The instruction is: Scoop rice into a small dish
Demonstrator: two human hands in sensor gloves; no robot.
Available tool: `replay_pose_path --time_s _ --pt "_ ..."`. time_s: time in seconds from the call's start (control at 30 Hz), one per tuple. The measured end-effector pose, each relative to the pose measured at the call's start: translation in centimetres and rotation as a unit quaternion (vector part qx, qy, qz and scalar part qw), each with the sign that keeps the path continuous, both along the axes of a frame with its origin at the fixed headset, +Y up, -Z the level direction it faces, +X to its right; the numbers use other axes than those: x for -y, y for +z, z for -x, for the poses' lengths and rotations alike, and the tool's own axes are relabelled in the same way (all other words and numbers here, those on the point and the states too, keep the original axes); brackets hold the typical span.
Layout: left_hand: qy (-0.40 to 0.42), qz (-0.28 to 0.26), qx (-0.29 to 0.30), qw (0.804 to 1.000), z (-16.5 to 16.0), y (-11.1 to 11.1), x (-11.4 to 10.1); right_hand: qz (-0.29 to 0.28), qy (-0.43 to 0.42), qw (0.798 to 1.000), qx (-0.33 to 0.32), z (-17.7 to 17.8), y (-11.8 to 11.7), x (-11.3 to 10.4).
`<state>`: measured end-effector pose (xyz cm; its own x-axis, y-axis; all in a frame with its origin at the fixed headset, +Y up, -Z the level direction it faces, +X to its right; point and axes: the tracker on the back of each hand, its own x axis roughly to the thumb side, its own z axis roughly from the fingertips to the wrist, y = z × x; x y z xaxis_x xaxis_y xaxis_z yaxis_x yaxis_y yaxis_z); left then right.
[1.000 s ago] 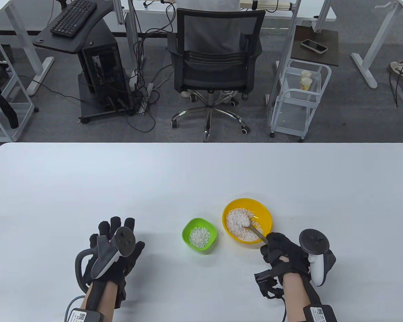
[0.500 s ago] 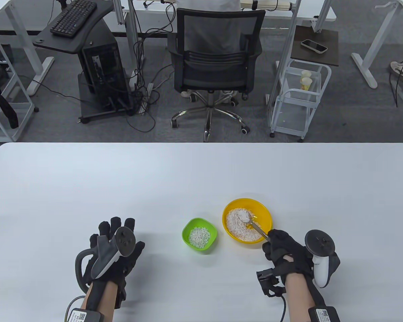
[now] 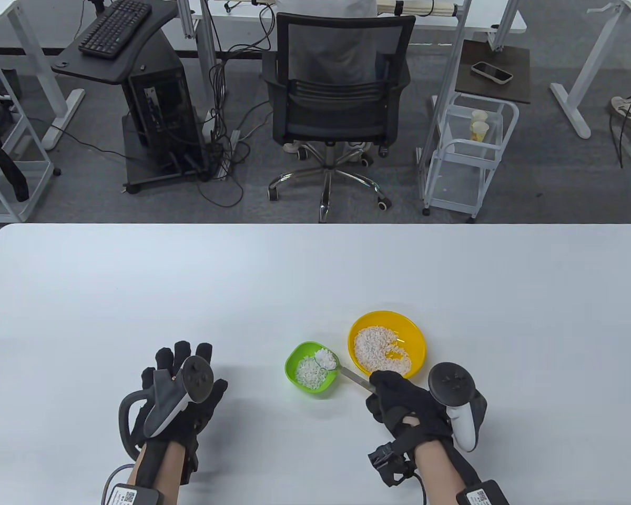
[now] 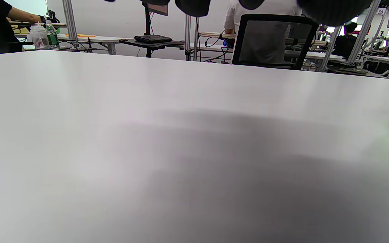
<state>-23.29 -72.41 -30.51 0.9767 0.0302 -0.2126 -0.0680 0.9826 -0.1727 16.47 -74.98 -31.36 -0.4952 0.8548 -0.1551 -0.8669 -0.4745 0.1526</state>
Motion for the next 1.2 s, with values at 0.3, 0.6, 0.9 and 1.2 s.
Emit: replay_pose_path --time_s 0.3,0.6,0.9,1.2 --pt "-0.004 0.004 0.001 1.0 -0.1 0.0 0.1 -0.075 0.133 0.988 -0.027 2.6 0.7 -0.1" --pt "-0.007 0.008 0.002 1.0 -0.2 0.0 0.0 -0.215 0.311 0.924 -0.059 4.7 1.7 -1.5" --pt "-0.003 0.008 0.005 1.0 -0.4 0.1 0.0 -0.323 0.432 0.839 -0.072 5.6 2.6 -2.4" --pt "0.003 0.003 0.004 1.0 -0.3 0.1 0.0 -0.268 0.388 0.88 0.057 -0.8 1.2 -4.7"
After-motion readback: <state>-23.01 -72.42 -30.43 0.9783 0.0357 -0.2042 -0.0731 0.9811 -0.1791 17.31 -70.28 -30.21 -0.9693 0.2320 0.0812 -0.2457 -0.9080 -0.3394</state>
